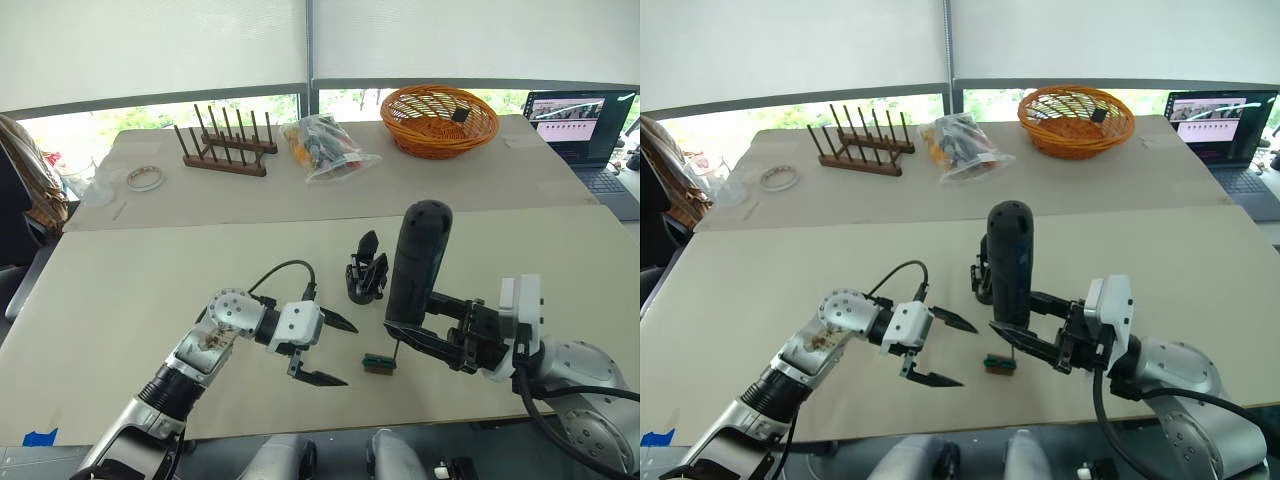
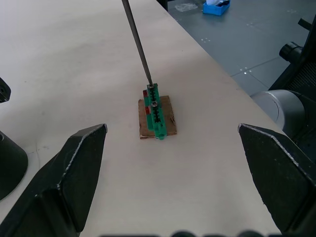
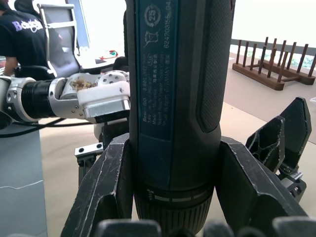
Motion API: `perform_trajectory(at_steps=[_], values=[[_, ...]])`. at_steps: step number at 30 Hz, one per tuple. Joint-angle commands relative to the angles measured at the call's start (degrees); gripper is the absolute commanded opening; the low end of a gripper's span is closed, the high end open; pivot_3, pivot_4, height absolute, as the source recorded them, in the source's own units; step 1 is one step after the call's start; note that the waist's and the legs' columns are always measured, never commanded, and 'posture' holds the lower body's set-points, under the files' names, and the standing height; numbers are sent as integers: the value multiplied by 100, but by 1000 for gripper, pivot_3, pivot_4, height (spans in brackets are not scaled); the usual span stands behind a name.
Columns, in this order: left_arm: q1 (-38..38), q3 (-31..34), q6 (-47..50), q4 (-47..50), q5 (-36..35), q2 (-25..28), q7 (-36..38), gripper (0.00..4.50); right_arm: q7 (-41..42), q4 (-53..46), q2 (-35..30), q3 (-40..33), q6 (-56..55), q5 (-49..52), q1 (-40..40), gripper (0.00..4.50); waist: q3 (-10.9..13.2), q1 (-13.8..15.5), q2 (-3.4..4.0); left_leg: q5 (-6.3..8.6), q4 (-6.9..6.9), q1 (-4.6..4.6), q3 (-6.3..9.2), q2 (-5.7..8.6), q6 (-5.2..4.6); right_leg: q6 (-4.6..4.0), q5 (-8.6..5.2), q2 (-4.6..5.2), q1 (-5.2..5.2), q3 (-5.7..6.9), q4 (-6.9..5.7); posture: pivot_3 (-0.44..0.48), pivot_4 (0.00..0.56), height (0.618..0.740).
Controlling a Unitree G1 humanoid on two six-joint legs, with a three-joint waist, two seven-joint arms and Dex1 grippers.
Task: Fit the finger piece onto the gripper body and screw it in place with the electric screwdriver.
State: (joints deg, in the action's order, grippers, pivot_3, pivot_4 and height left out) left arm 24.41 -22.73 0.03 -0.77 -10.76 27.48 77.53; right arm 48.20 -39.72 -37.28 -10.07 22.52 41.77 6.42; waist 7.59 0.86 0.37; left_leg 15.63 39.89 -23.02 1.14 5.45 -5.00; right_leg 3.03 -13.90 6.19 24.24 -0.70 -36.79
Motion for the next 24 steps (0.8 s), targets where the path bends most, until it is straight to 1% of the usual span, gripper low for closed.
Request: perform_trajectory(at_steps=[1, 24], values=[[56, -22, -6, 130, -17, 4, 2, 4500, 20, -114, 50, -93, -208, 75, -83, 1907, 0, 1, 0, 0, 0, 0, 0, 0, 0, 0, 0, 0, 0, 0, 0, 0, 150, 740], [81, -2, -16, 104, -6, 23, 11, 4500, -86, -162, 122, 66, -144, 67, -108, 1907, 0, 2, 0, 0, 0, 0, 0, 0, 0, 0, 0, 0, 0, 0, 0, 0, 150, 740]])
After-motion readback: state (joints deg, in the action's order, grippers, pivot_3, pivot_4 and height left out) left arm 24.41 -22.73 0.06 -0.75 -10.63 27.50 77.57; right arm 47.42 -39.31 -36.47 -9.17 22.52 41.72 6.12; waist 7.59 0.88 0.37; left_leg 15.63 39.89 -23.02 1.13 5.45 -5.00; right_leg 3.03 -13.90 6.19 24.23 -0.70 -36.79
